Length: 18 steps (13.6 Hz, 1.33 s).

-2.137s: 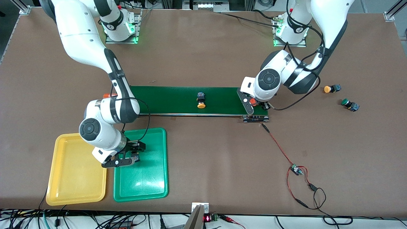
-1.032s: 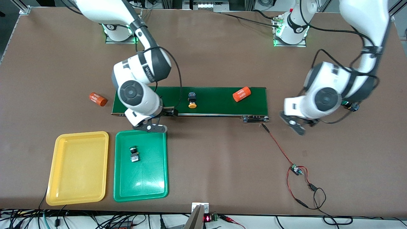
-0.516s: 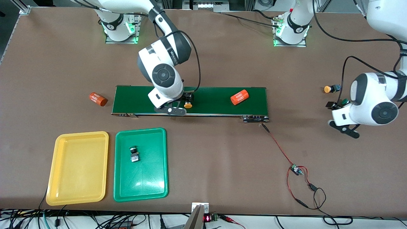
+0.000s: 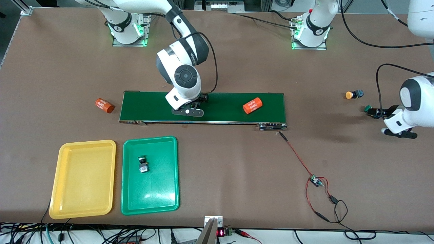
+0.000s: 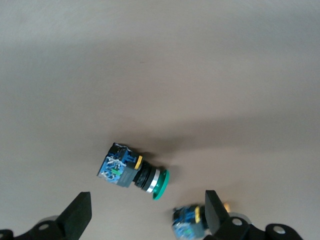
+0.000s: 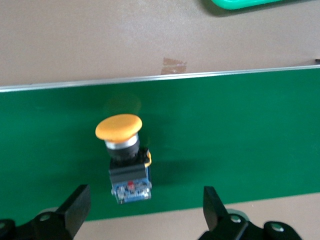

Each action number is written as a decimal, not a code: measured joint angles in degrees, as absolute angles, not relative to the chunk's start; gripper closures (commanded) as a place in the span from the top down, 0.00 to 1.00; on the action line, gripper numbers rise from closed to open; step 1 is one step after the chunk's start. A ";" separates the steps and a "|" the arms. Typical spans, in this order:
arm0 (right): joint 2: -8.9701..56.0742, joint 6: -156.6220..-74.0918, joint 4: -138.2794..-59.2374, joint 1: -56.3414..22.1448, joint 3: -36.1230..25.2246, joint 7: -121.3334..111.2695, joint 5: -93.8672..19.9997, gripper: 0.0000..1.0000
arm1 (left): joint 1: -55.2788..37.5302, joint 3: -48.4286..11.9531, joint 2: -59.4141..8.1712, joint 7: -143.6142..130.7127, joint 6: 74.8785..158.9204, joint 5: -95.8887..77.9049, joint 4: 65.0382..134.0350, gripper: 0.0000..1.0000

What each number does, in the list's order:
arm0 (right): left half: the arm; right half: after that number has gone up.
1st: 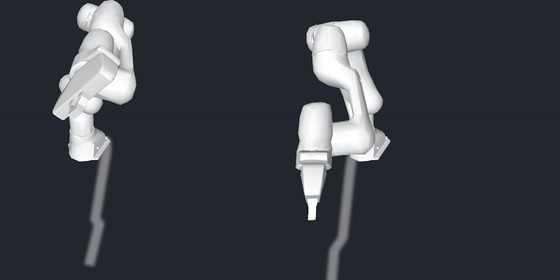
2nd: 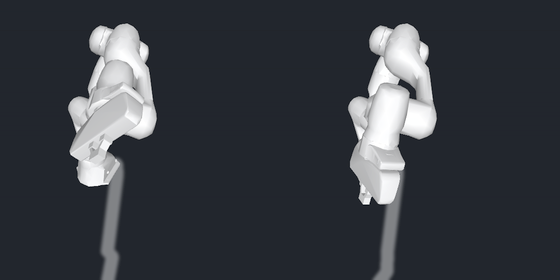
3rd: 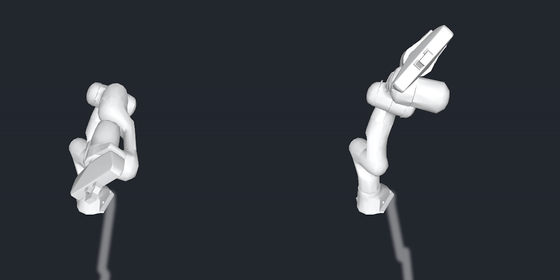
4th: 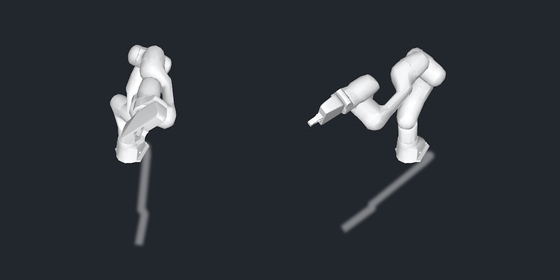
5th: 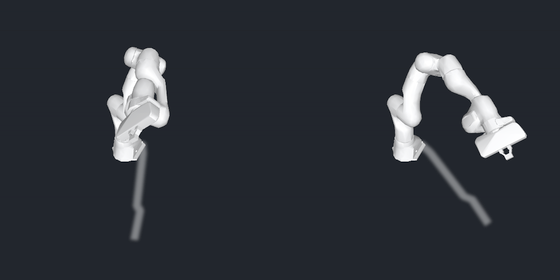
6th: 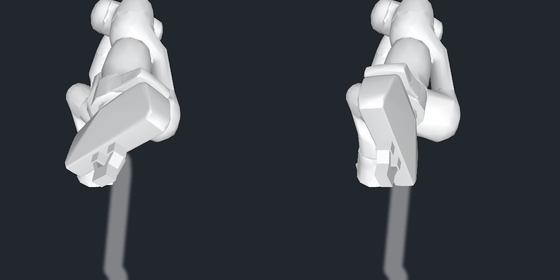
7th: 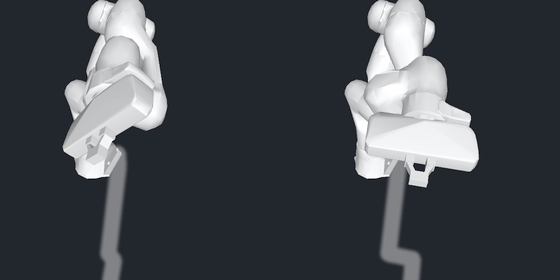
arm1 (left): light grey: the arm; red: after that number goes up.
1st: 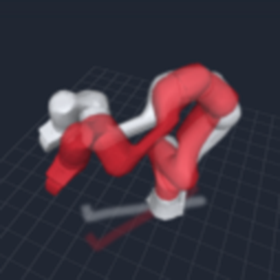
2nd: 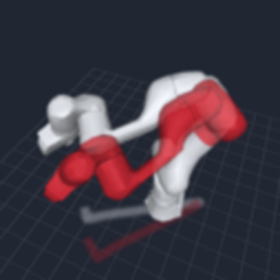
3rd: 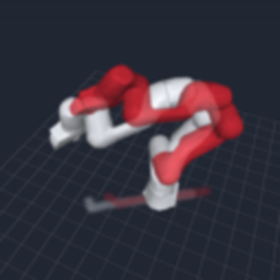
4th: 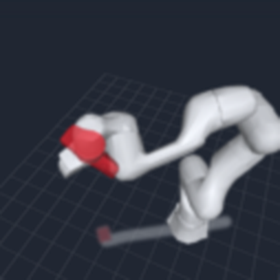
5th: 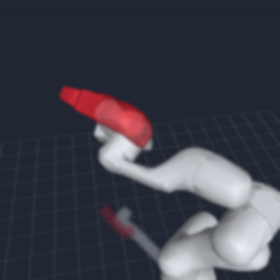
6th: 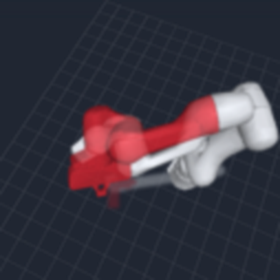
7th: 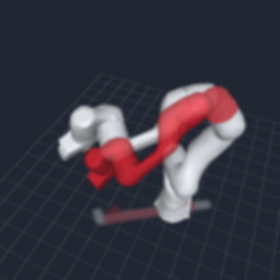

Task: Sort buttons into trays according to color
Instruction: 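Carry the yellow switch toward the yellow tray while the left gripper grasps a switch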

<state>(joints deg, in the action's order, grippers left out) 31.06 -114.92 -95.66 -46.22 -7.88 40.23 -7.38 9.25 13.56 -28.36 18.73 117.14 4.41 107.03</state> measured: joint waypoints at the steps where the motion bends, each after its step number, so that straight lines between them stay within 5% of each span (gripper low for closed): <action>1: 31.22 -116.20 -96.51 -46.08 -8.00 40.22 -7.37 1.00 | 9.25 14.35 -28.56 15.09 118.52 3.02 107.34 1.00; 3: 31.86 -117.87 -97.38 -45.83 -8.16 40.18 -7.37 0.98 | 9.24 15.53 -28.59 8.01 122.60 2.15 108.18 1.00; 5: 32.70 -119.03 -97.50 -45.82 -8.21 40.18 -7.37 0.84 | 9.24 16.08 -28.69 5.02 127.04 2.10 109.66 1.00; 6: 33.04 -119.21 -97.50 -45.79 -8.24 40.18 -7.37 0.62 | 9.23 16.34 -28.98 4.61 127.93 2.09 110.40 1.00; 9: 33.57 -119.27 -97.51 -45.71 -8.28 40.22 -7.37 0.24 | 9.25 17.56 -30.55 4.43 128.86 2.09 111.03 1.00; 15: 32.84 -119.35 -96.53 -45.80 -8.26 42.61 -7.46 0.02 | 9.23 17.76 -30.71 -8.78 126.75 1.90 112.16 0.97; 16: 32.44 -119.37 -96.02 -45.73 -8.30 43.03 -7.46 0.00 | 9.24 17.85 -30.74 -9.62 126.78 1.90 112.77 0.93; 18: 31.67 -119.34 -94.68 -44.55 -8.58 43.47 -7.46 0.00 | 9.30 18.16 -30.78 -10.33 127.32 1.90 113.90 0.62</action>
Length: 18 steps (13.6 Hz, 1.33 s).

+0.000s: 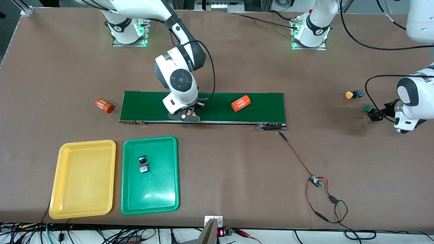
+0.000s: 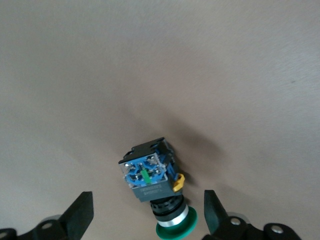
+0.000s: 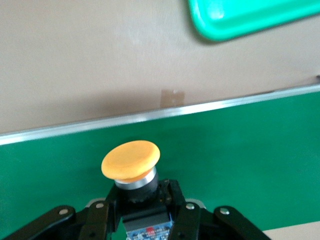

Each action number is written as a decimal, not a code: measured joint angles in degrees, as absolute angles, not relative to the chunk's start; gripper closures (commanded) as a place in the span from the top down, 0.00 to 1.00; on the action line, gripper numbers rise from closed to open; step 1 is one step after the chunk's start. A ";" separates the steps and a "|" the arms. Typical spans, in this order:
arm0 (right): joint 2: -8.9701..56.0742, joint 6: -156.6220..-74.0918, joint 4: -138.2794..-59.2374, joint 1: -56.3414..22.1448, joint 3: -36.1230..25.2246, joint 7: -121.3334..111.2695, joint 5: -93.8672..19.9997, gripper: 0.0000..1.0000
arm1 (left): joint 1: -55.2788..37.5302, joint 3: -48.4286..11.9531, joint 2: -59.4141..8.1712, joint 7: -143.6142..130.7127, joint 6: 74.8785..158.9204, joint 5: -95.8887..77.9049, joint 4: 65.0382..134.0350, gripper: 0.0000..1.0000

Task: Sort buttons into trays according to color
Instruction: 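Carry the yellow switch toward the yellow tray while the left gripper grasps a switch, then lower the yellow switch into the yellow tray while the left gripper places a switch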

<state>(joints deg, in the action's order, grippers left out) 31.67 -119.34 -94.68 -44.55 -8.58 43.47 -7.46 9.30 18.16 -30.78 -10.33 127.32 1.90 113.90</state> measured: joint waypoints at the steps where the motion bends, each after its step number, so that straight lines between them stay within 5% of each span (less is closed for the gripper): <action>1: 31.49 -119.10 -93.76 -43.11 -8.74 43.47 -7.43 0.00 | 9.42 18.23 -30.84 -10.42 127.87 1.90 114.44 0.47; 8: 31.88 -117.61 -90.14 -26.53 -9.08 26.60 -7.33 0.00 | 9.83 18.25 -31.52 -10.47 128.71 1.06 115.33 0.13; 12: 35.48 -118.04 -89.29 -20.09 -9.04 12.98 -7.33 0.00 | 9.52 16.89 -30.95 -10.41 127.58 -0.22 114.65 0.13; 18: 39.26 -119.22 -86.62 -17.79 -9.05 4.97 -6.34 0.00 | 8.01 8.78 -25.97 -10.38 109.14 -0.34 105.89 0.15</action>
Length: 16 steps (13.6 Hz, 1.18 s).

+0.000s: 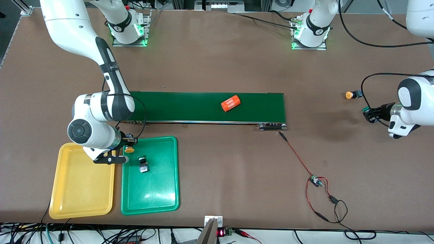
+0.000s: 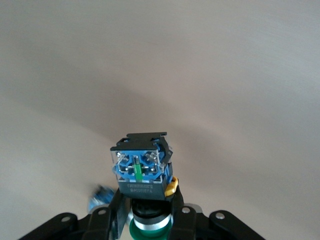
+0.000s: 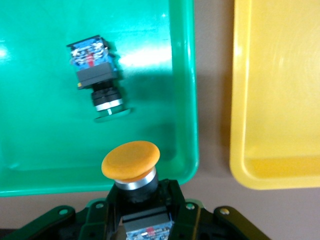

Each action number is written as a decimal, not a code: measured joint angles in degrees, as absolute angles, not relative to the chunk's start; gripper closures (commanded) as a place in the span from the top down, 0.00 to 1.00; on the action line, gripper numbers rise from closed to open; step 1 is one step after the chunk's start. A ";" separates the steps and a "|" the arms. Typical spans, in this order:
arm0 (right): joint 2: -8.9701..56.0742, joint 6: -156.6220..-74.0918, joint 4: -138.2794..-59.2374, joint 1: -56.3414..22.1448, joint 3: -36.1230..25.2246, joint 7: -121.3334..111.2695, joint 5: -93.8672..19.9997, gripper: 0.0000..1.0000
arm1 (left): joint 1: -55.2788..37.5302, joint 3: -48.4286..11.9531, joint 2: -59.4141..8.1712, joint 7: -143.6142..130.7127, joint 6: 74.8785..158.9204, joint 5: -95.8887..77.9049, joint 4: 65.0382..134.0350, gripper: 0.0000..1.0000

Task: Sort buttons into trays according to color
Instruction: 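Lower the yellow switch into the yellow tray while the left gripper places a switch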

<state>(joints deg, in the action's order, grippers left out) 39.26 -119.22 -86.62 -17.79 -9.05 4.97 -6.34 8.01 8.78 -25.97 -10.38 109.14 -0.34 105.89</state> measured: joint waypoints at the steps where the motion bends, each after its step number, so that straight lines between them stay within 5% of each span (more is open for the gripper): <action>1: 39.50 -119.33 -86.40 -17.11 -9.06 3.75 -6.32 0.00 | 7.41 6.30 -25.56 -10.40 105.27 -0.37 104.21 0.15; 4: 39.54 -119.35 -86.17 -15.37 -9.07 0.29 -6.19 0.00 | 6.03 -3.40 -25.28 -10.81 98.34 -0.47 101.78 0.15; 9: 40.63 -121.13 -86.14 -11.94 -9.08 -8.28 -6.17 0.00 | 4.93 -16.45 -25.29 -11.81 98.08 -1.12 101.68 0.15; 16: 44.64 -131.05 -86.13 -8.20 -9.08 -17.81 -6.11 0.00 | -1.08 -24.94 -28.50 -25.44 107.54 -6.02 103.10 0.20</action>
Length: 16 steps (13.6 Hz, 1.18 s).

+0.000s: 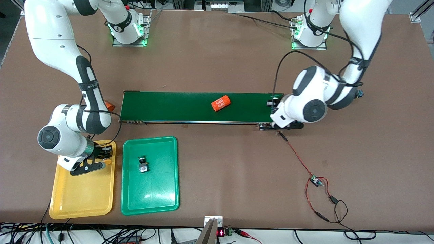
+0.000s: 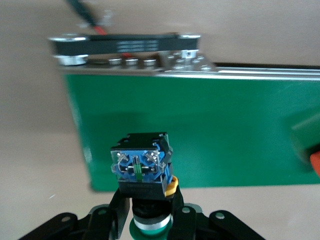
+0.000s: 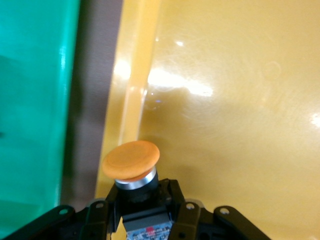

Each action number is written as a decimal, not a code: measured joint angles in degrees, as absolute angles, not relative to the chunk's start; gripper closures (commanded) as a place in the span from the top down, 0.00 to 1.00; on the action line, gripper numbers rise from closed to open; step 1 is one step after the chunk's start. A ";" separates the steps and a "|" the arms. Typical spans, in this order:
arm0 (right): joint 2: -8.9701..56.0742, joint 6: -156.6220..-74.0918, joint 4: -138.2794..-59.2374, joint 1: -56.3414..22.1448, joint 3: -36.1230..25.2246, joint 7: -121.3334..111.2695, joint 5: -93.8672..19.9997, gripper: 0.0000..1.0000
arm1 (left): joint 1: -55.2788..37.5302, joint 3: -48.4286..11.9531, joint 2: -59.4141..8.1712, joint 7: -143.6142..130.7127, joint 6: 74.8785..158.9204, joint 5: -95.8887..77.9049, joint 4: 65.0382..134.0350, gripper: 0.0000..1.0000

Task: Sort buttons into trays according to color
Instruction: 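Lower the yellow switch into the yellow tray while the left gripper places a switch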

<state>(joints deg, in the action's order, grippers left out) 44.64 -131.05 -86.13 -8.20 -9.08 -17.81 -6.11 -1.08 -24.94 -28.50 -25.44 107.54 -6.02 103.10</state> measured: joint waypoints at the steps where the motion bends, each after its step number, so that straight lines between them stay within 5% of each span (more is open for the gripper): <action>1: 44.80 -131.21 -86.13 -7.89 -9.08 -18.00 -6.11 0.00 | -1.36 -25.07 -29.17 -25.64 110.25 -6.02 104.14 0.53; 2: 44.80 -131.22 -86.13 -7.60 -9.07 -18.00 -6.11 0.00 | -1.35 -25.06 -29.66 -25.64 111.97 -6.02 104.84 1.00; 7: 45.51 -131.23 -86.13 -5.60 -9.07 -19.51 -6.11 0.01 | -1.11 -25.11 -28.15 -25.64 111.28 -6.03 104.25 1.00; 8: 45.84 -131.40 -86.12 -5.33 -9.07 -20.45 -6.11 0.20 | -0.87 -25.12 -26.88 -25.64 109.20 -6.03 103.27 1.00; 9: 46.13 -131.99 -86.13 -4.98 -9.07 -21.38 -6.11 0.79 | -0.47 -25.09 -25.48 -25.64 106.37 -6.03 101.85 1.00; 10: 46.31 -132.41 -86.13 -4.70 -9.07 -21.98 -6.13 1.00 | 0.21 -24.98 -24.19 -25.64 103.19 -6.02 99.98 1.00; 16: 45.94 -131.73 -85.22 -4.78 -8.21 -22.34 -6.17 1.00 | 3.21 -18.17 -22.12 -19.29 89.79 1.59 90.99 1.00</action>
<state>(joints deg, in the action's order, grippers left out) 45.94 -131.73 -85.22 -4.78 -8.21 -22.34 -6.17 3.21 -18.17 -22.12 -19.29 89.79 1.59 90.99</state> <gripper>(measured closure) 0.009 0.000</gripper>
